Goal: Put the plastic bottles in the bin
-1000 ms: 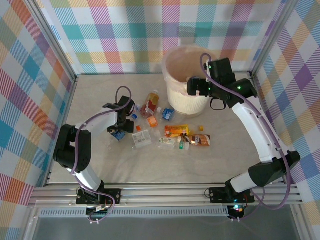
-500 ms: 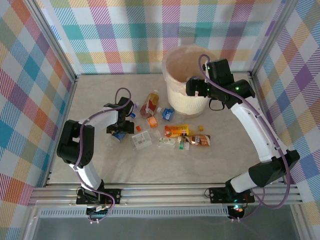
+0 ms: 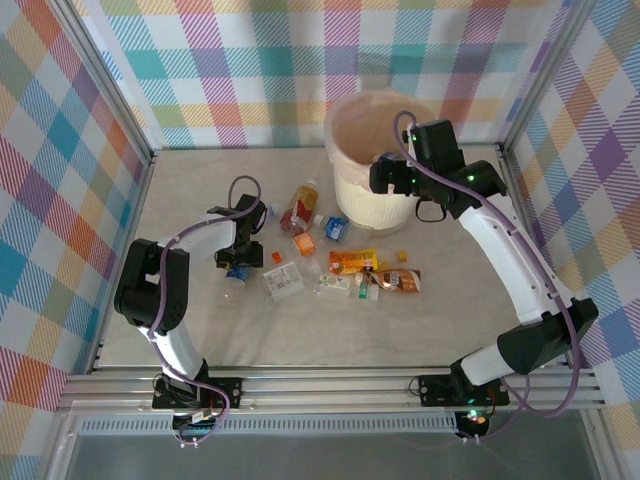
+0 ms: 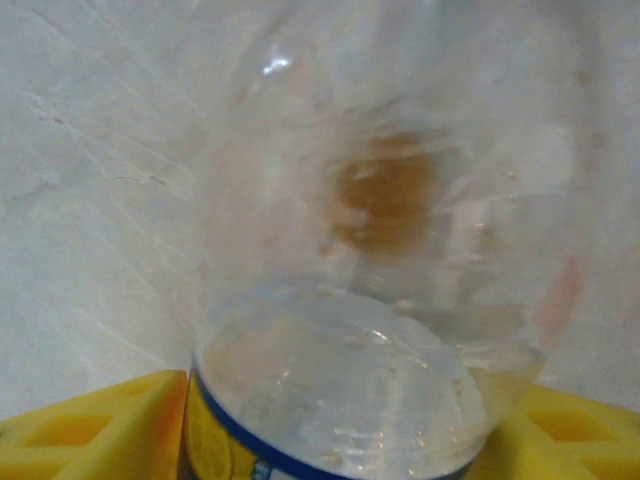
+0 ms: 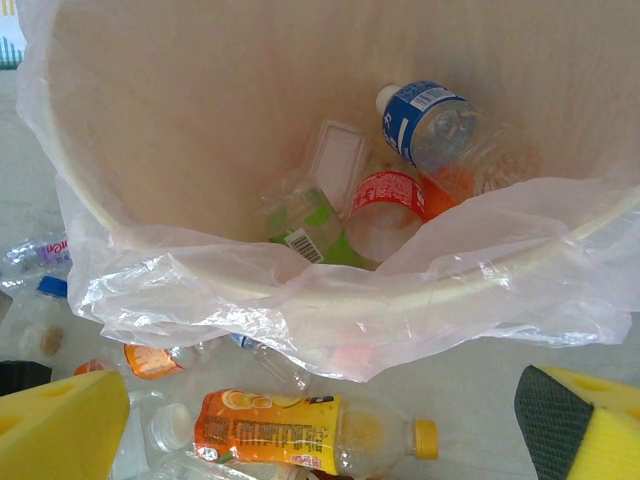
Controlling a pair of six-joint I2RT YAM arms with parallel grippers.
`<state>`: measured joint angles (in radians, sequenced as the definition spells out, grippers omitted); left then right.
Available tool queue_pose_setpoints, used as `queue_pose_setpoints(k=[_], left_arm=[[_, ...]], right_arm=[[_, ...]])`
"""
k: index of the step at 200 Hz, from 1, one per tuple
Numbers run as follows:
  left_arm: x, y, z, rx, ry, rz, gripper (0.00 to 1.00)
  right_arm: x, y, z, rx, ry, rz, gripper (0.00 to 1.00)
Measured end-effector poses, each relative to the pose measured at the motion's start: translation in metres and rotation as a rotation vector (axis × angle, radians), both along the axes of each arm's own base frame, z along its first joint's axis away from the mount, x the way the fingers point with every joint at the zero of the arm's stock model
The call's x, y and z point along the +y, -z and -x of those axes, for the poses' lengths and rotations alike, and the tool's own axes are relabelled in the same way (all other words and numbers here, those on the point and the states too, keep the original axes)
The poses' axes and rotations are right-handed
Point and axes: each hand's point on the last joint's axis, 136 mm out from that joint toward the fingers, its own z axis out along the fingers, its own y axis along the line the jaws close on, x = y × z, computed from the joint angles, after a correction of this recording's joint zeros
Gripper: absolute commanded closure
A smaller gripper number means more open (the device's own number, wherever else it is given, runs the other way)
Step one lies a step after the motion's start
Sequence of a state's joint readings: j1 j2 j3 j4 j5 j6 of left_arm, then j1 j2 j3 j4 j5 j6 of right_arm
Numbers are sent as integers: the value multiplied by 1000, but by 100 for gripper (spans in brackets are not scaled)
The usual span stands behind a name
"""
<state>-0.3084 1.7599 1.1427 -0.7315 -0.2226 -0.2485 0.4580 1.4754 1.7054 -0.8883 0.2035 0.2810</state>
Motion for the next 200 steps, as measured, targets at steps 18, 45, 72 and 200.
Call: queue_pose_setpoints(k=[18,45,72,200], left_arm=[[2,-1,-1,-3,-8,-5,46],[3,-6,0,-15,-19,-2,49],[5,-26,2,-57,-31,4,52],[-49,-251,-13,-635,17,390,65]], right_arm=[[2,2,0,0,-5,0,0],[4,4,1,-1,-9,-1,0],[4,4,6,-6,-16,-6,0],[-5,-14,46,-91,-49,-108,0]])
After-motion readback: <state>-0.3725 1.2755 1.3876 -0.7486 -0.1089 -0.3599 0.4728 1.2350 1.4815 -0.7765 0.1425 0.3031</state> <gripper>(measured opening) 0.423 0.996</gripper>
